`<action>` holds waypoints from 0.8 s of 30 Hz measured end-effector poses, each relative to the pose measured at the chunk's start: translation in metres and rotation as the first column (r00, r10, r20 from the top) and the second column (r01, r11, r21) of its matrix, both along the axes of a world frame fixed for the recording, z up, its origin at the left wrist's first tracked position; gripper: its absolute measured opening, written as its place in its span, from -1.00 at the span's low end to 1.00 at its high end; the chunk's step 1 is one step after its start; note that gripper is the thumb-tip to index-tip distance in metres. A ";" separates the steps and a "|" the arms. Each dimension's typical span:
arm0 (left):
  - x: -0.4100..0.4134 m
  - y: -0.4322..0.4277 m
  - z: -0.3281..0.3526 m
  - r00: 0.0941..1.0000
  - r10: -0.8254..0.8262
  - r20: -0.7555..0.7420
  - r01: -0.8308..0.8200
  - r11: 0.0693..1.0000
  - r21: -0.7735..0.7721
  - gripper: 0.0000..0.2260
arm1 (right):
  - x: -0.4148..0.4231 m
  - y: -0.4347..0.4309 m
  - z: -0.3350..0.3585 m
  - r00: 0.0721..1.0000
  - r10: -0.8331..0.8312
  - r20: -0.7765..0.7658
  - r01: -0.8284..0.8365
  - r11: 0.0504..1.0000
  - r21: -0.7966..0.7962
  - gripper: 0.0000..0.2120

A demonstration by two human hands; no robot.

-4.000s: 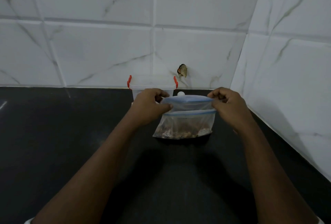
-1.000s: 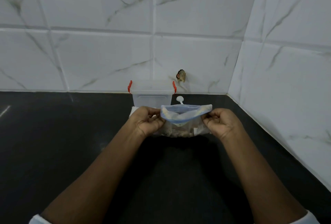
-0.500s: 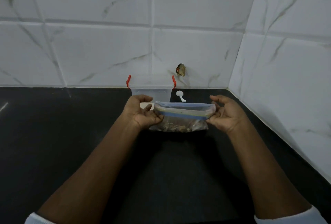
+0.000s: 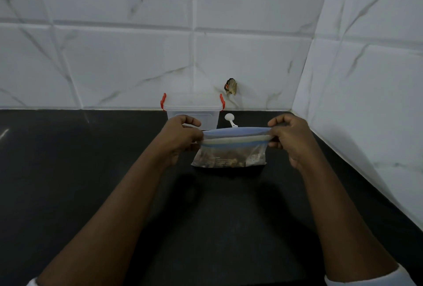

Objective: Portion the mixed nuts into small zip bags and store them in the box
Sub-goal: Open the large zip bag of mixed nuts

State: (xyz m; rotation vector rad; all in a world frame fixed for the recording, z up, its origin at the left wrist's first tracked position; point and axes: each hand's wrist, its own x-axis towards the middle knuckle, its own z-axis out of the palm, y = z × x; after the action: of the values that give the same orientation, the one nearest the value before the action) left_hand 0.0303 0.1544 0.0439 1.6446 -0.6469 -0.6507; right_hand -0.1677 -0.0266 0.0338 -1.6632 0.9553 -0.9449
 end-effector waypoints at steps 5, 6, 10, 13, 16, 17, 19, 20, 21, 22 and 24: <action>-0.003 -0.007 -0.002 0.987 0.081 0.136 -0.077 0.997 -0.032 -0.83 | -0.003 0.000 0.002 0.993 -0.050 -0.103 0.034 0.987 -0.154 -0.79; -0.004 -0.007 -0.003 0.981 0.073 0.179 -0.067 0.997 -0.040 -0.81 | -0.003 0.000 0.001 0.990 -0.045 -0.134 0.016 0.977 -0.211 -0.78; -0.006 -0.007 -0.005 0.955 -0.039 0.293 0.052 0.998 -0.037 -0.74 | -0.006 -0.001 0.000 0.971 0.061 -0.231 -0.134 0.940 -0.315 -0.75; -0.009 -0.009 -0.008 0.934 -0.075 0.350 0.094 0.995 -0.040 -0.79 | -0.008 -0.001 0.001 0.947 0.142 -0.289 -0.242 0.907 -0.346 -0.76; -0.006 -0.010 -0.013 0.884 -0.088 0.460 0.105 0.994 -0.010 -0.85 | -0.010 -0.002 0.002 0.932 0.176 -0.318 -0.291 0.885 -0.363 -0.83; -0.004 -0.010 -0.014 0.875 -0.084 0.477 0.101 0.995 -0.011 -0.88 | -0.010 -0.003 0.002 0.937 0.166 -0.306 -0.277 0.888 -0.367 -0.86; -0.001 -0.010 -0.014 0.878 -0.065 0.473 0.084 0.996 -0.019 -0.94 | -0.010 -0.004 0.002 0.956 0.116 -0.269 -0.215 0.901 -0.377 -0.88; 0.000 -0.010 -0.014 0.889 -0.059 0.455 0.075 0.997 -0.016 -0.96 | -0.009 -0.004 0.002 0.963 0.092 -0.253 -0.187 0.907 -0.378 -0.88; -0.001 -0.011 -0.014 0.898 -0.056 0.437 0.065 0.998 -0.006 -0.97 | -0.009 -0.004 0.001 0.967 0.075 -0.243 -0.165 0.911 -0.377 -0.87; -0.002 -0.012 -0.013 0.903 -0.052 0.426 0.056 0.998 0.001 -0.96 | -0.008 -0.004 0.001 0.969 0.061 -0.240 -0.150 0.915 -0.376 -0.87; -0.003 -0.014 -0.014 0.915 -0.038 0.402 0.040 0.999 0.003 -0.93 | -0.005 -0.003 0.000 0.965 0.037 -0.260 -0.135 0.919 -0.370 -0.85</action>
State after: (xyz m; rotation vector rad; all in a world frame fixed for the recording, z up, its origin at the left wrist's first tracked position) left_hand 0.0270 0.1401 0.0297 1.7810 -0.9788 -0.3346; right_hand -0.1731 -0.0291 0.0336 -2.1812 0.8868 -0.9198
